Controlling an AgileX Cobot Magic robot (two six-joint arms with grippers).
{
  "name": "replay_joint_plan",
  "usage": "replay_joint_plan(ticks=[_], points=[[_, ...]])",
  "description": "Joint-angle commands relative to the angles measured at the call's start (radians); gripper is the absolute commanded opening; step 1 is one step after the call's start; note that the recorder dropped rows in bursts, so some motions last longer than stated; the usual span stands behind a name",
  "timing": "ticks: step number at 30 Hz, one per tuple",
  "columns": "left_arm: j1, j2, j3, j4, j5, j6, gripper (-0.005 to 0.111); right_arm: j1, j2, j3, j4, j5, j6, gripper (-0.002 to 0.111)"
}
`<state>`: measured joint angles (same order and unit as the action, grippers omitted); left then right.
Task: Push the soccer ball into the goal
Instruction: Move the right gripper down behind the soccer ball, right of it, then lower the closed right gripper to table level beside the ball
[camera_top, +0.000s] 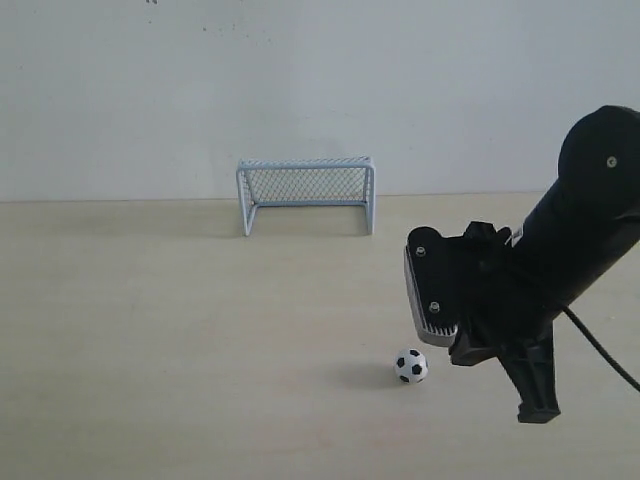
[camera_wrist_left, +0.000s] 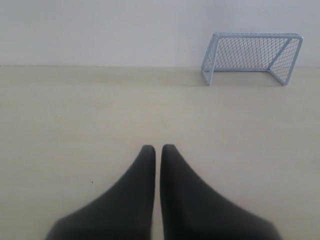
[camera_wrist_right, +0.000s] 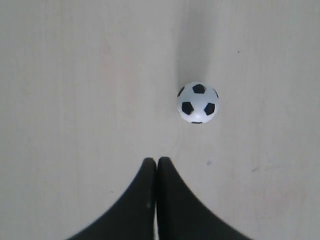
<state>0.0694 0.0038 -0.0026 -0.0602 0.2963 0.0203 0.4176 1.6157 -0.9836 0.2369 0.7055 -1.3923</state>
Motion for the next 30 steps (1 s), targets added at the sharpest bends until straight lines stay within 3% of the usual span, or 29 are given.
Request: replay_joint_plan(ticks=[1,8,20,26,30], points=[[-0.008,-0.004,0.003,-0.011,0.000,-0.007,0.004,0.001,-0.001,-0.006,0.094,-0.035,0.004,0.000],[-0.008,-0.004,0.003,-0.011,0.000,-0.007,0.004,0.001,-0.001,-0.006,0.289,-0.117,0.004,0.000],[-0.008,-0.004,0.003,-0.011,0.000,-0.007,0.004,0.001,-0.001,-0.006,0.433,-0.174,0.034,0.000],[-0.008,-0.004,0.003,-0.011,0.000,-0.007,0.004,0.001,-0.001,-0.006,0.391,-0.257,0.016,0.000],[-0.008,-0.004,0.003,-0.011,0.000,-0.007,0.004,0.001,0.000,-0.006,0.188,-0.182,-0.094,0.000]])
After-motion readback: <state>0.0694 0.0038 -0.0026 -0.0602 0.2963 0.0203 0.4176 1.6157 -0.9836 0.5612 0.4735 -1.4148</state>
